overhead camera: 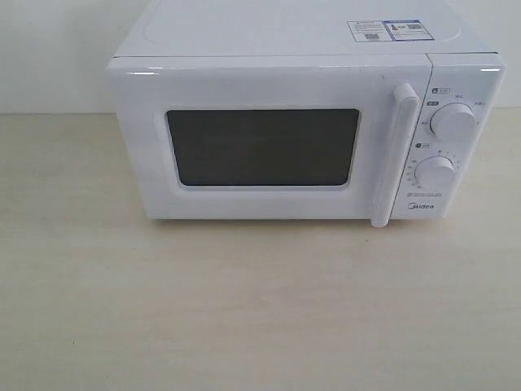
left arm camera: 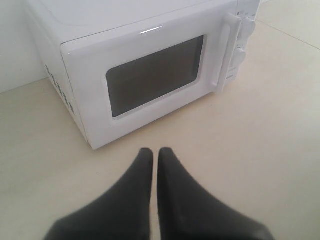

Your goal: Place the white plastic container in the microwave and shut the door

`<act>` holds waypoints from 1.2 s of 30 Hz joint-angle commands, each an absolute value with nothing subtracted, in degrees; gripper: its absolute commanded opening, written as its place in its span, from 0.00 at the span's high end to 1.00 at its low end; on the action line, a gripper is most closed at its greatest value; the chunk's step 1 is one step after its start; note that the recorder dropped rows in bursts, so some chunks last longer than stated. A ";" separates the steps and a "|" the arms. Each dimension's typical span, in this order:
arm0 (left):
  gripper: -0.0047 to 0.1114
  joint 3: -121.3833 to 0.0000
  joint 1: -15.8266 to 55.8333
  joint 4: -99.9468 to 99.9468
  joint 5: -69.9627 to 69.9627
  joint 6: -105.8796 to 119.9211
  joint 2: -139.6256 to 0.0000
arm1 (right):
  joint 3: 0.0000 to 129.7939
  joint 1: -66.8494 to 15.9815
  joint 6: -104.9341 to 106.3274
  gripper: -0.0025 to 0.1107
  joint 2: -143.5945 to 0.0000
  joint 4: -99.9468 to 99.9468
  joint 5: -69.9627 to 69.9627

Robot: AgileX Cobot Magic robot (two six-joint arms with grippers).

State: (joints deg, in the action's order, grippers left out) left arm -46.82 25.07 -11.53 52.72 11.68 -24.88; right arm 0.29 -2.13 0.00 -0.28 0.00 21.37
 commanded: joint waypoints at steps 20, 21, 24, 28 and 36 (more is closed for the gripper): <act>0.92 -29.26 12.09 -14.87 21.39 11.36 -24.37 | 0.00 -1.75 0.00 0.98 0.00 -0.60 20.64; 0.92 -27.14 10.57 -15.48 19.05 11.36 -24.37 | 0.00 -1.75 0.00 0.98 0.00 -0.60 20.64; 0.92 -21.60 6.94 -15.61 13.68 11.36 -24.37 | 0.00 -1.75 0.00 0.98 0.00 -0.60 20.64; 0.92 -14.39 2.80 -15.61 9.79 11.26 -24.06 | 0.00 -1.75 0.00 0.98 0.00 -0.60 20.64; 0.92 -3.19 -1.63 -16.06 3.98 11.14 -12.65 | 0.00 -1.75 0.00 0.98 0.00 -0.60 20.64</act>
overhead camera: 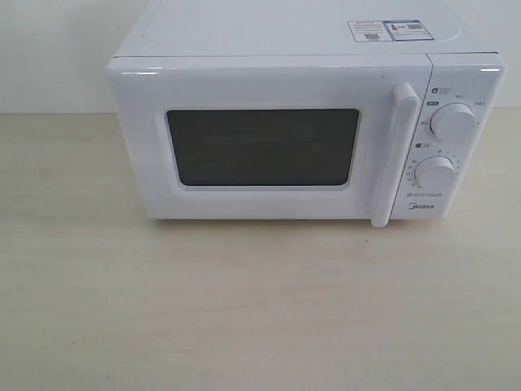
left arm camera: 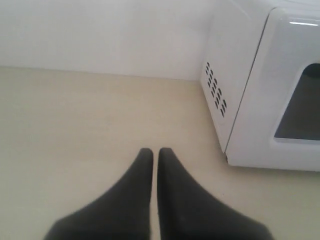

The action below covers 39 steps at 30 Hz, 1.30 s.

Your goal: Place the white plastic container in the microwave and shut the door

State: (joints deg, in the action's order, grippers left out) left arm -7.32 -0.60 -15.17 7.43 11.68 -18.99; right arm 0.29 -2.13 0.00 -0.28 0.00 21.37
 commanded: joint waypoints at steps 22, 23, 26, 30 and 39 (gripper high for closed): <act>0.92 0.00 -0.27 -15.17 16.72 12.42 0.00 | 0.00 -1.75 0.00 0.98 0.00 -0.60 20.39; 0.92 0.00 -0.27 -15.17 16.55 12.42 0.00 | 0.00 -1.75 0.00 0.98 0.00 -0.60 20.39; 0.92 0.00 -0.27 -16.22 15.72 12.42 0.00 | 0.00 -1.75 0.00 0.98 0.00 -0.60 20.39; 0.92 0.00 -0.27 -18.41 15.72 6.54 0.00 | 0.00 -1.75 0.00 0.98 0.00 -0.60 20.39; 0.92 0.00 -0.27 -10.00 16.90 5.37 0.00 | 0.00 -1.75 0.00 0.98 0.00 -0.60 20.39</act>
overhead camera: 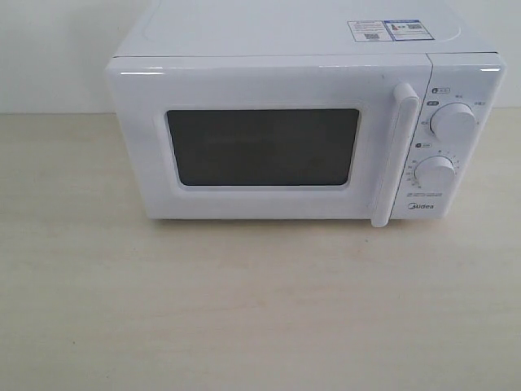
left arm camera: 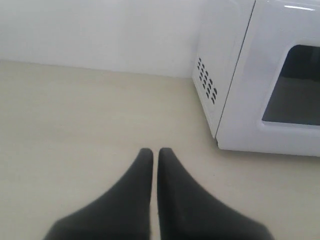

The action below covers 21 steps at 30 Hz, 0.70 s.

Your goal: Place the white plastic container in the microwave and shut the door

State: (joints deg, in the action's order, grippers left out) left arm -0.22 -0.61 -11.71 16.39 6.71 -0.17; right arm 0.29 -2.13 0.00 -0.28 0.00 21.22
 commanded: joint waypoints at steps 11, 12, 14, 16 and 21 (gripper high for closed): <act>0.92 0.00 -0.27 -10.00 16.90 0.88 0.00 | 0.00 -1.75 0.00 0.98 0.00 -0.60 20.39; 0.92 0.00 -0.27 -10.00 16.90 0.88 0.00 | 0.00 -1.75 0.00 0.98 0.00 -0.60 20.39; 0.92 0.00 -0.27 -10.00 16.90 0.88 0.00 | 0.00 -1.75 0.00 0.98 0.00 -0.60 20.39; 0.92 0.00 -0.27 -10.00 16.90 0.88 0.00 | 0.00 -1.75 0.00 0.98 0.00 -0.60 20.39; 0.92 0.00 -0.27 -10.00 16.90 0.88 0.00 | 0.00 -1.75 0.00 0.98 0.00 -0.60 20.39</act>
